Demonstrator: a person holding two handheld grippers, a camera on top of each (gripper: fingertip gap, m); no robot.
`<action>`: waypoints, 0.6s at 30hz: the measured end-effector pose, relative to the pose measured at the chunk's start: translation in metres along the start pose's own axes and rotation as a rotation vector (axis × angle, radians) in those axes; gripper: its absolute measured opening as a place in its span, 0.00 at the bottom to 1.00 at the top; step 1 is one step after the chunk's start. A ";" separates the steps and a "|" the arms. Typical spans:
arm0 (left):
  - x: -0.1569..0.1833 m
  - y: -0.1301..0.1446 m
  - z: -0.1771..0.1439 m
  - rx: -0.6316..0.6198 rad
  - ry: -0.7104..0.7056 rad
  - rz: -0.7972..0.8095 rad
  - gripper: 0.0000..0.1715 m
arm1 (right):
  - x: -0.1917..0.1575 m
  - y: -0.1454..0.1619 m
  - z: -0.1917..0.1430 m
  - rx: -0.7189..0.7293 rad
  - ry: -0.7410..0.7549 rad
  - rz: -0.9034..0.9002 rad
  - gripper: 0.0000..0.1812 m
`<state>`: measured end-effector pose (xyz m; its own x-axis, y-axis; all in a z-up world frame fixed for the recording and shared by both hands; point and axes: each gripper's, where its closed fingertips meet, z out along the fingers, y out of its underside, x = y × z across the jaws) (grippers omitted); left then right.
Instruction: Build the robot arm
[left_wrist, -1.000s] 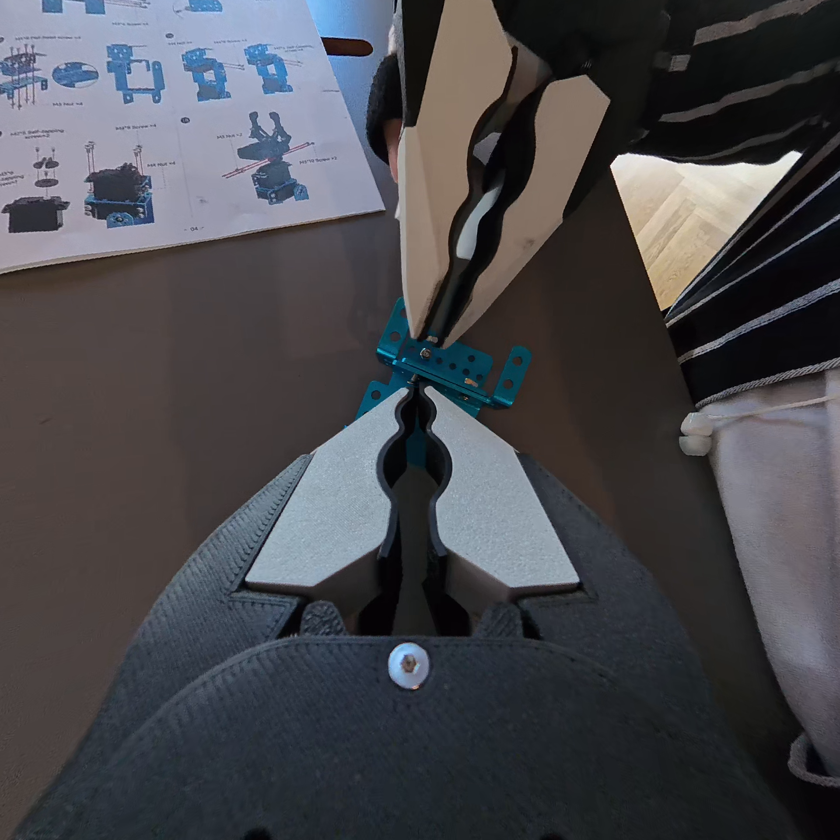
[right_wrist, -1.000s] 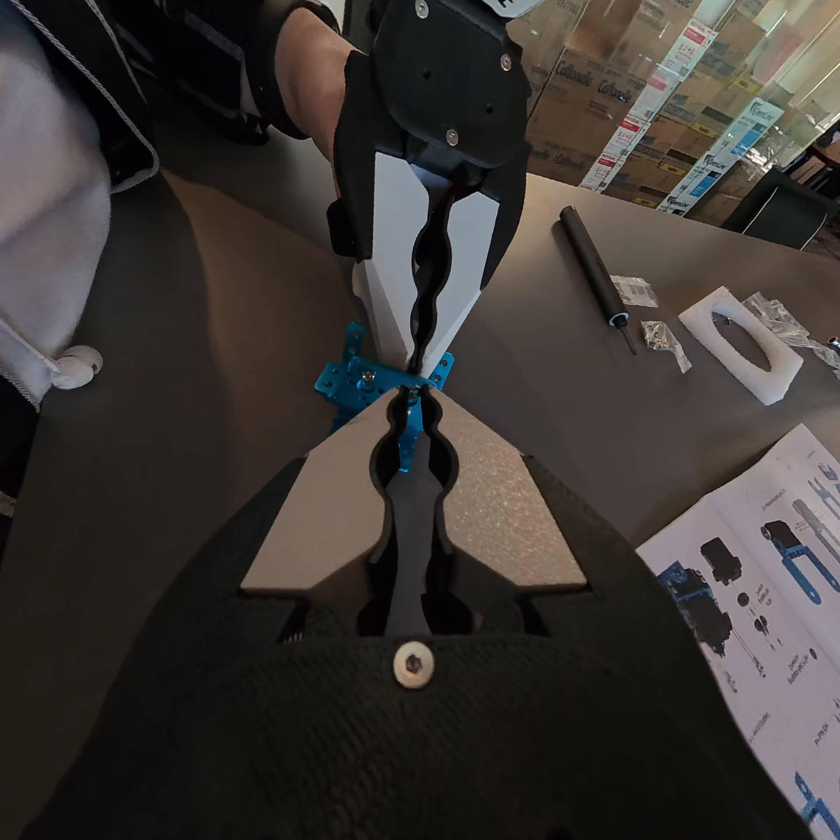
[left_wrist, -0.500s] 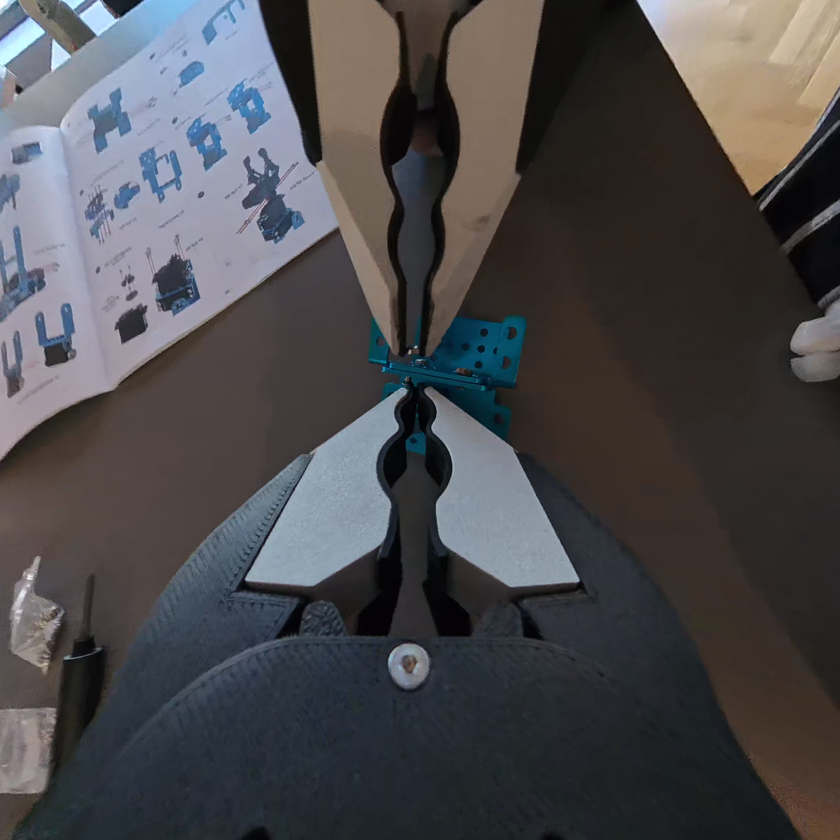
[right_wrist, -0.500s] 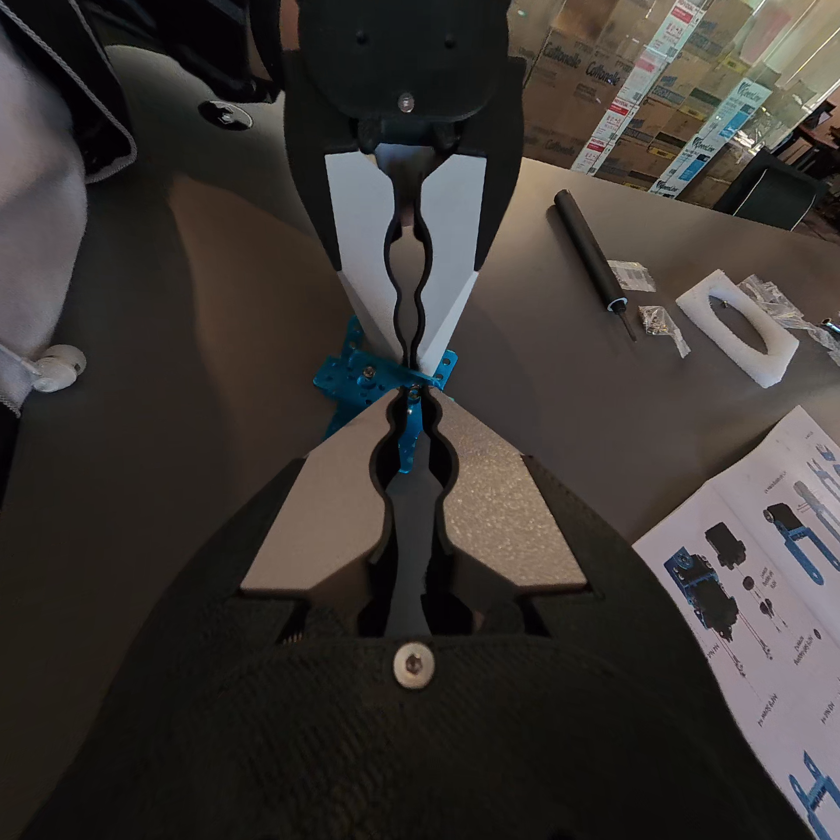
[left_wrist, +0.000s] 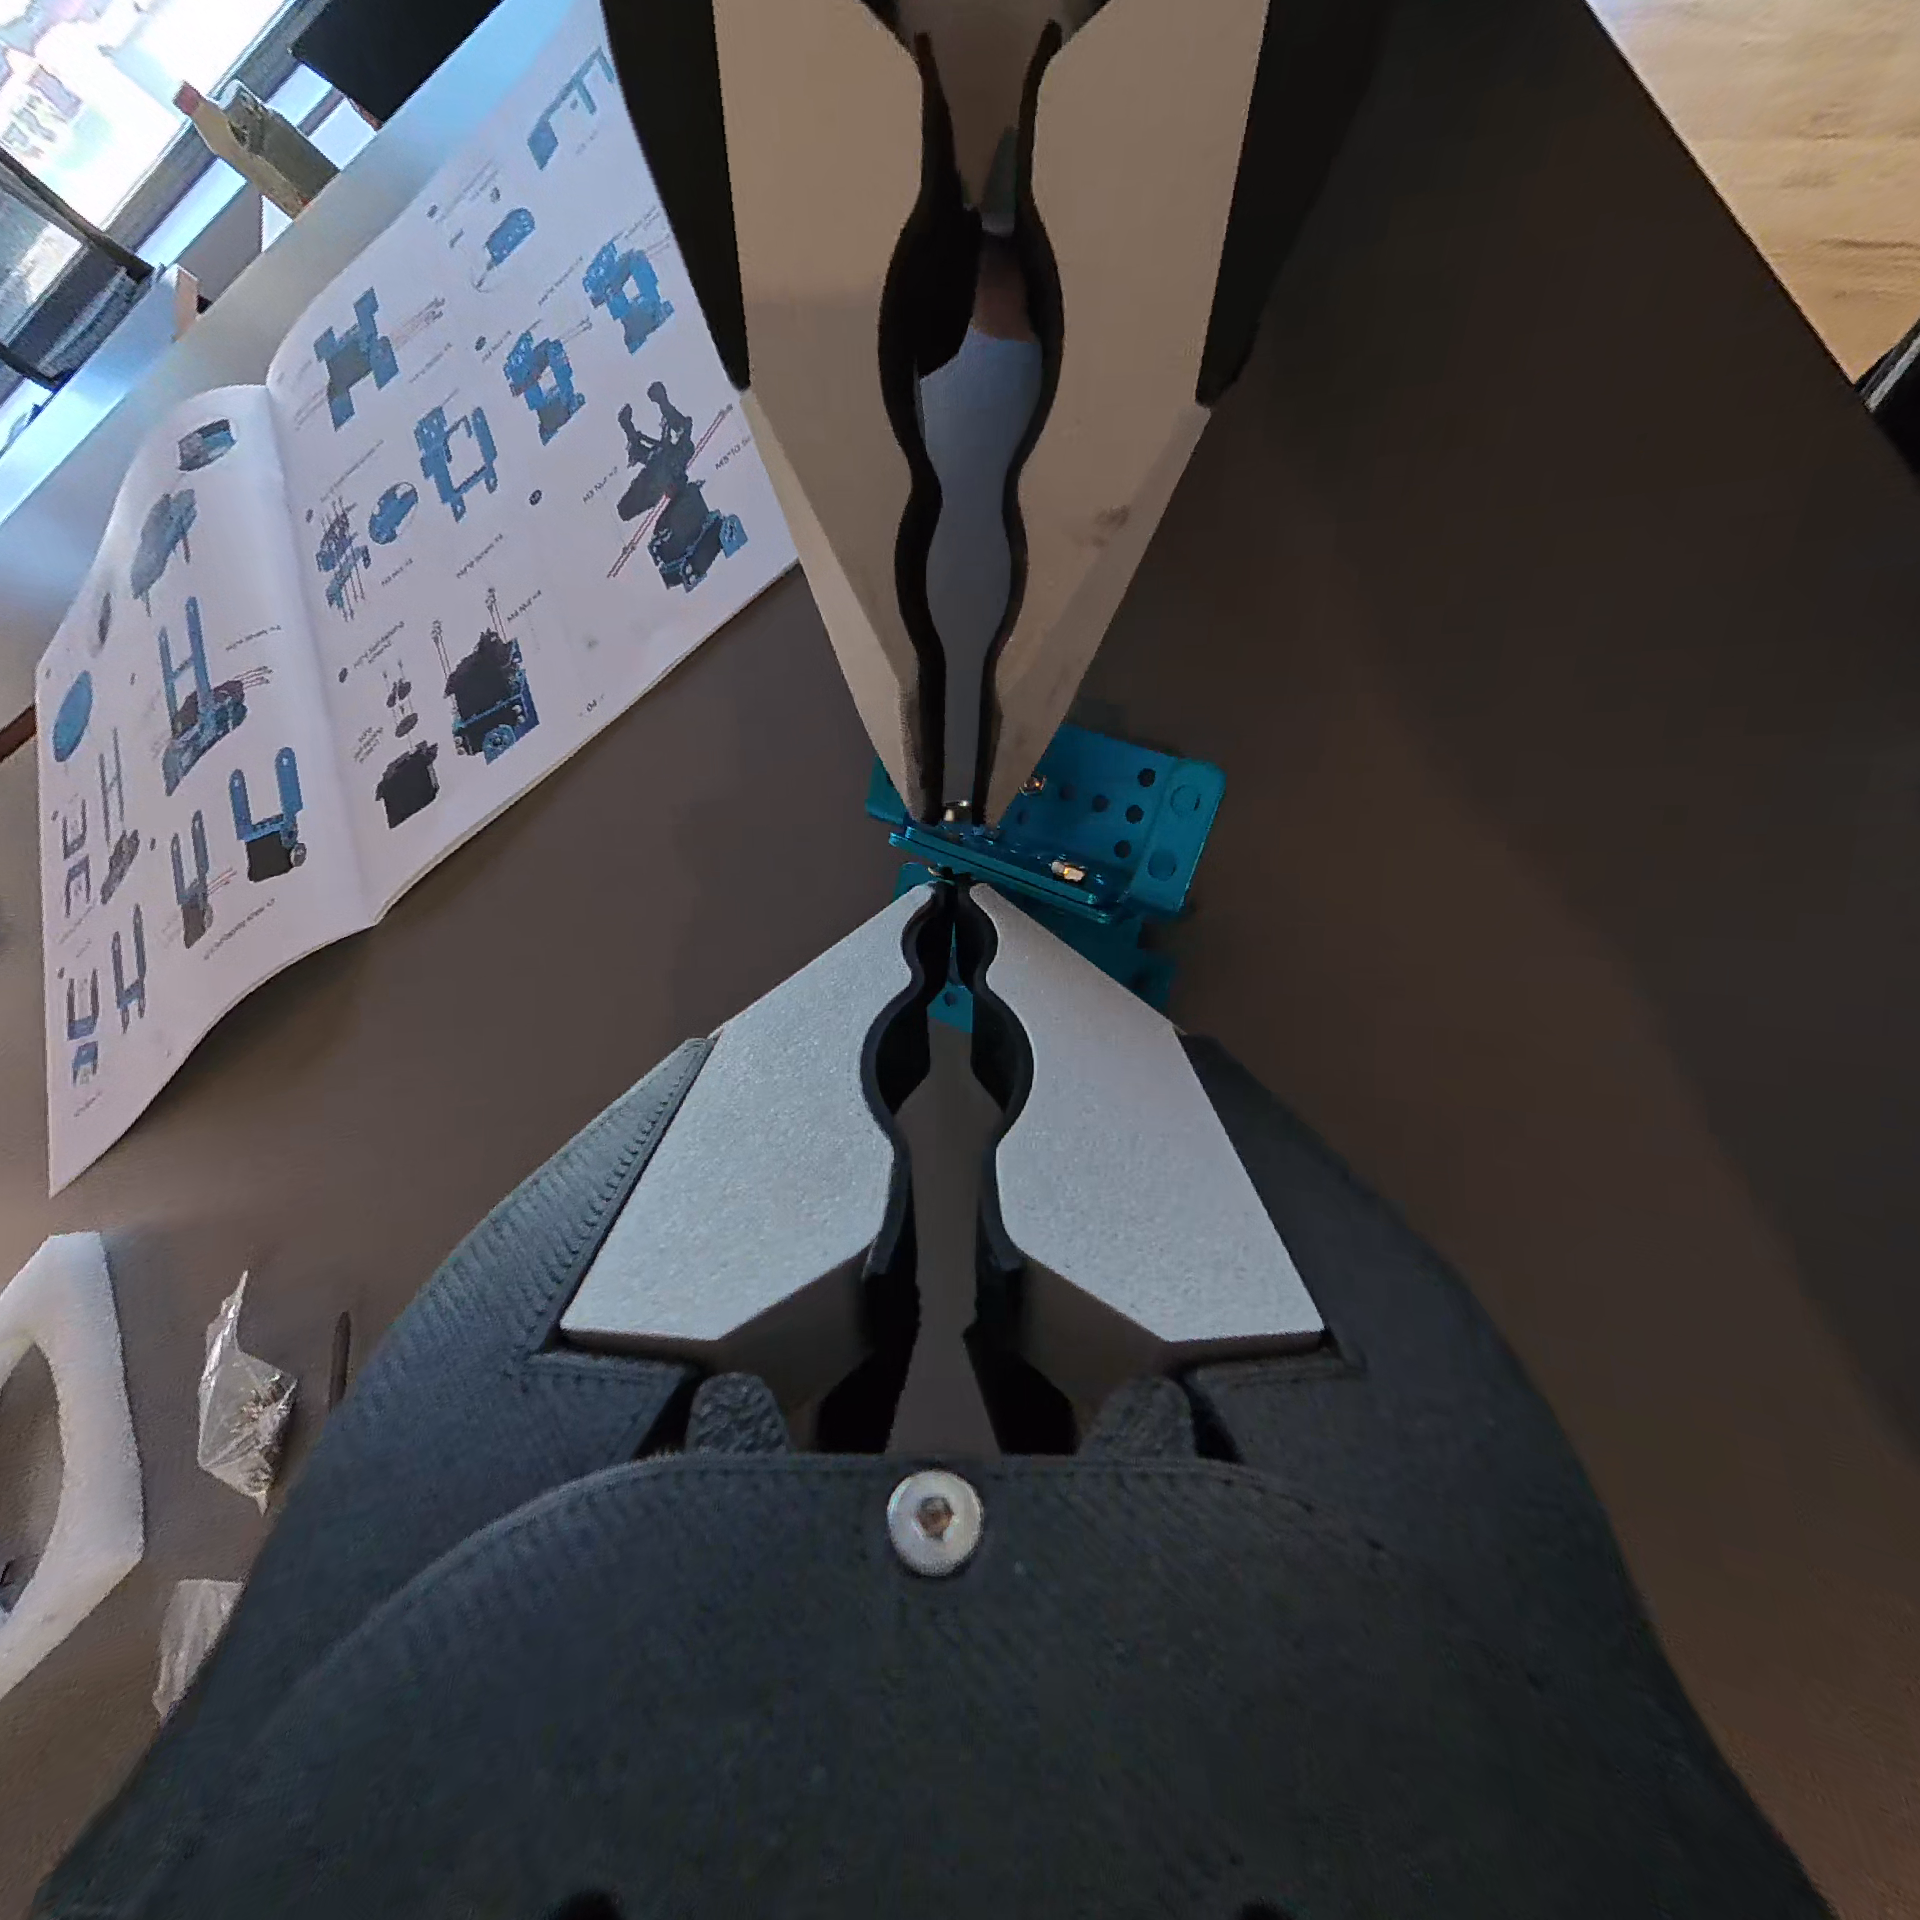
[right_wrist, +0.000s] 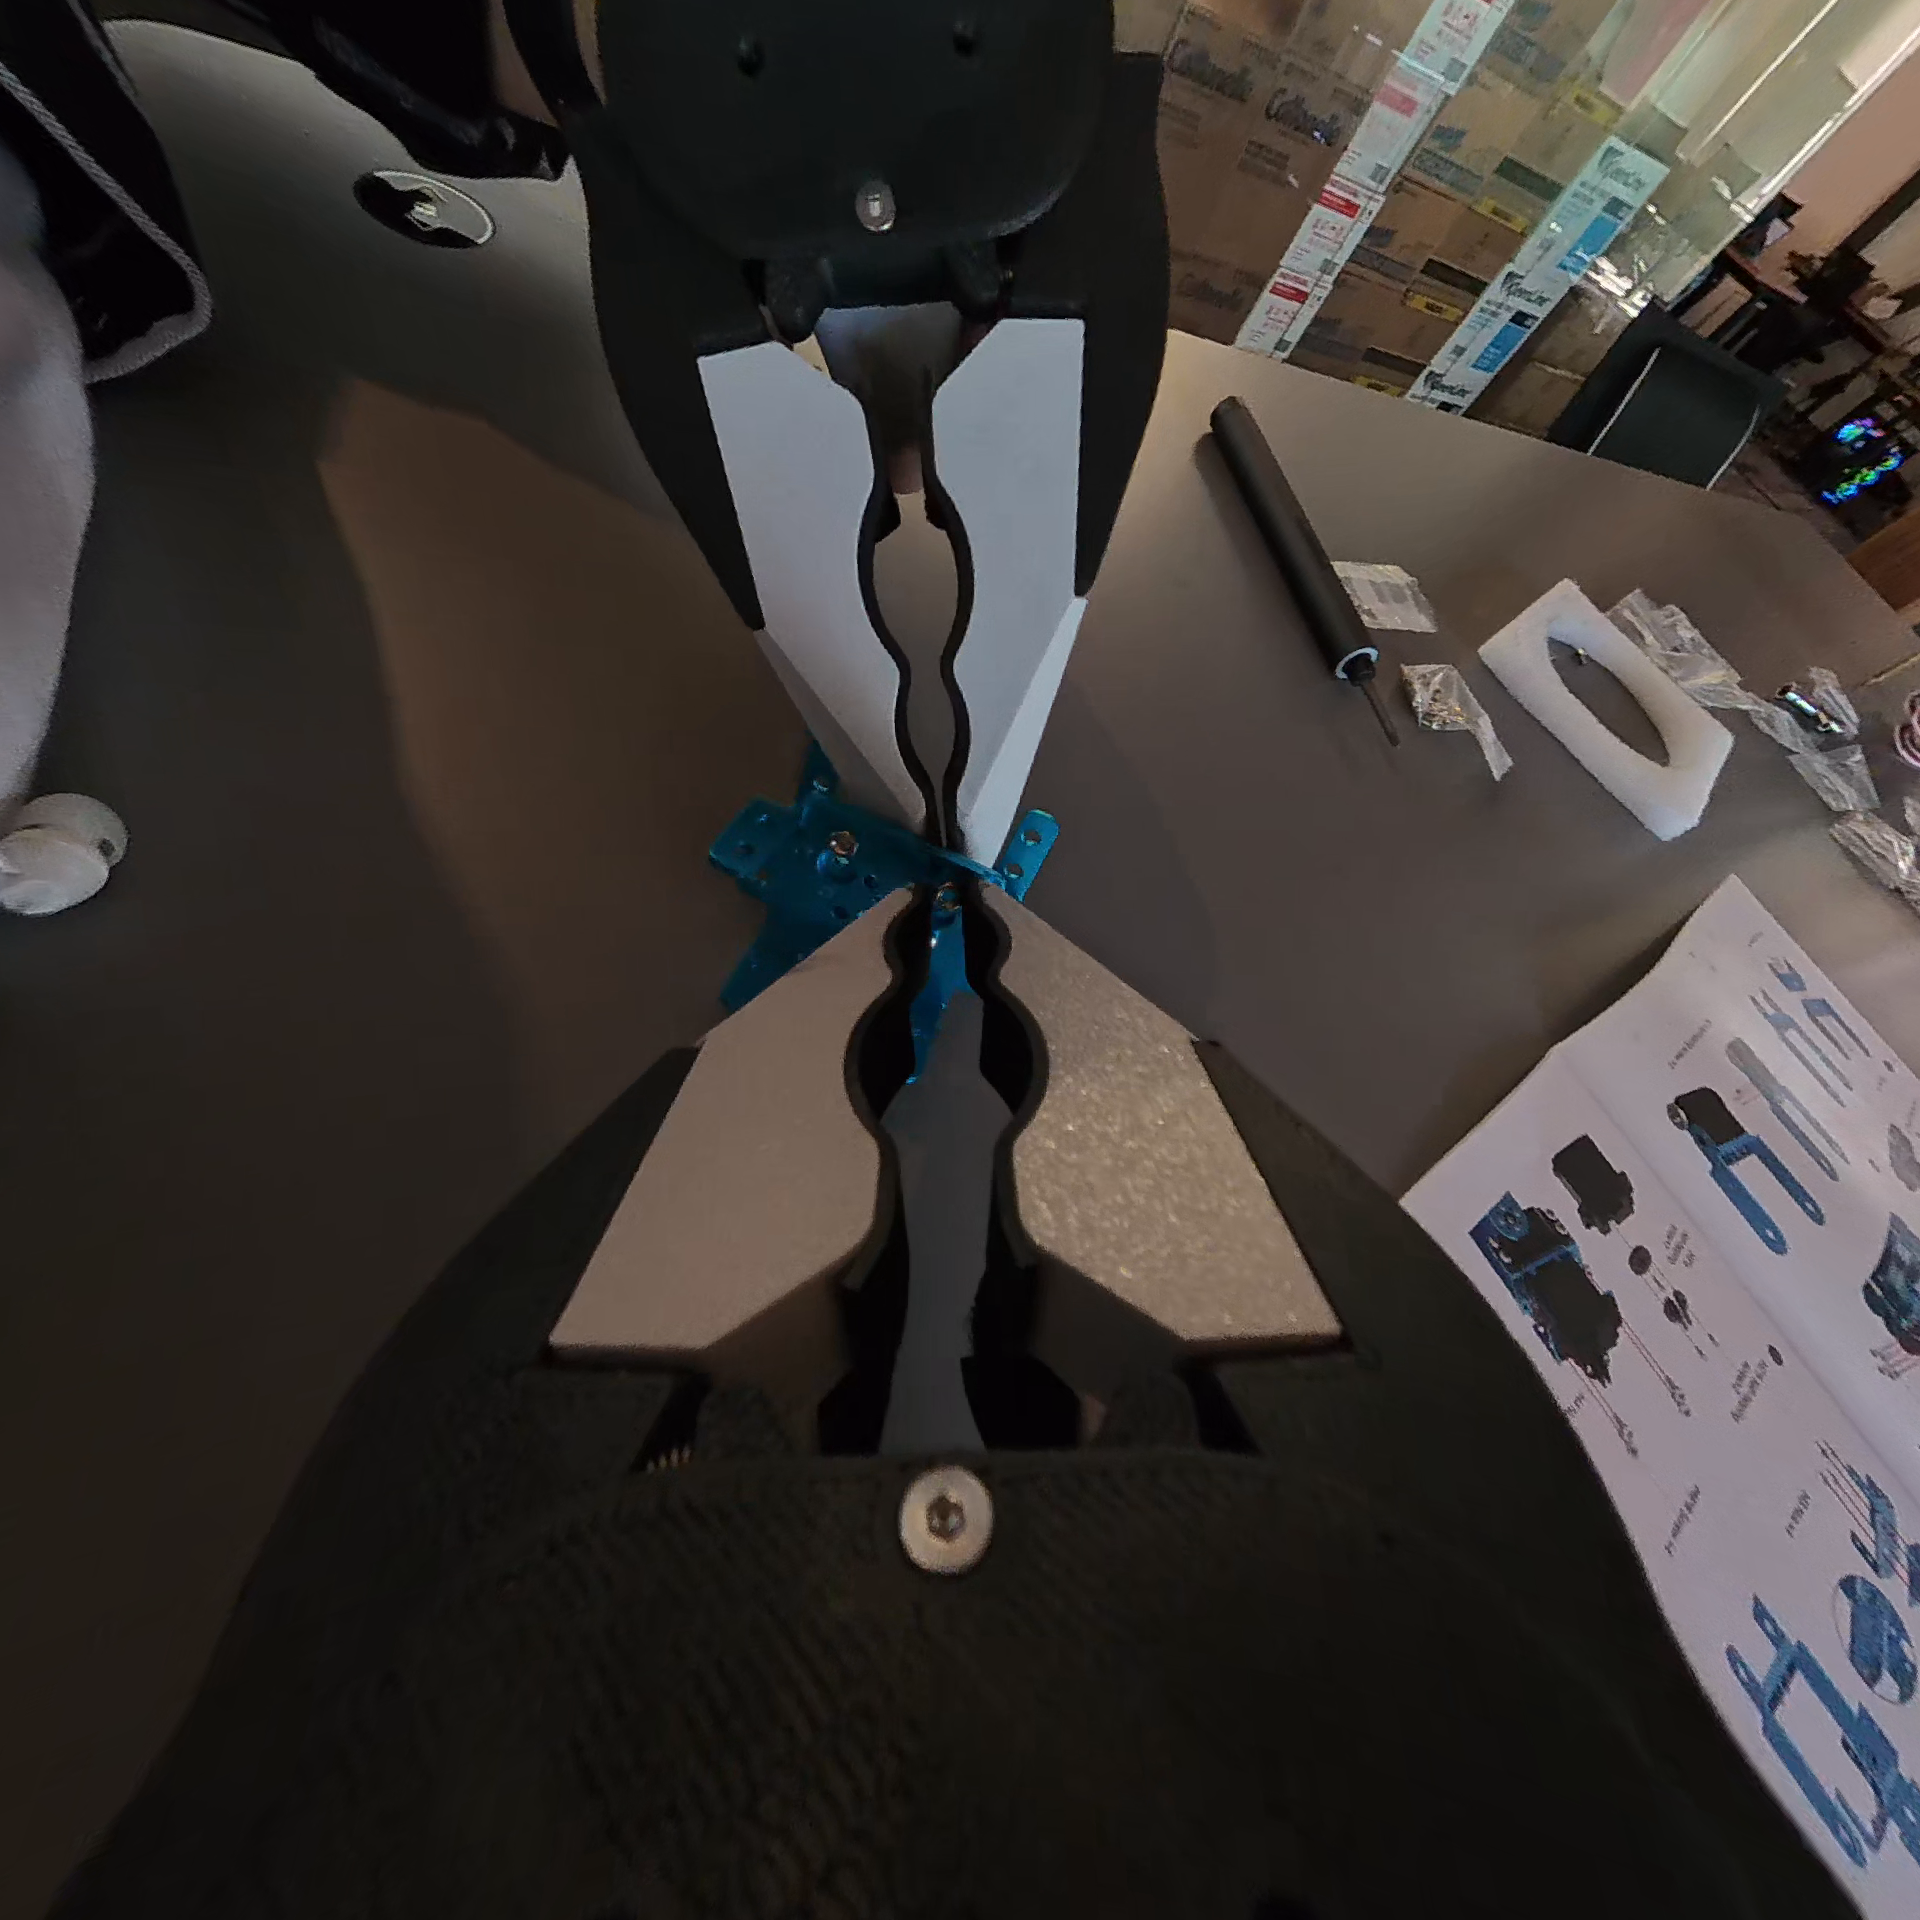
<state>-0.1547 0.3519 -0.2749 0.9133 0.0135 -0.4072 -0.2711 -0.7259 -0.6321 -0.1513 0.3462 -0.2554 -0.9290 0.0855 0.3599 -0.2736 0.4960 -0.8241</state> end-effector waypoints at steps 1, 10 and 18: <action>0.000 0.000 0.000 0.002 0.001 0.000 0.00 | 0.000 0.000 -0.001 0.002 0.007 0.001 0.03; 0.004 -0.004 0.000 0.025 0.022 0.015 0.00 | 0.004 0.001 -0.011 0.023 0.035 0.010 0.03; 0.004 -0.007 0.001 0.028 0.019 0.055 0.00 | 0.011 -0.001 -0.034 0.100 -0.002 0.138 0.02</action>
<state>-0.1498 0.3579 -0.2729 0.9021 -0.0393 -0.4297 -0.3296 -0.7054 -0.6276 -0.1525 0.3759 -0.2360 -0.9600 0.1453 0.2393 -0.1664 0.3915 -0.9050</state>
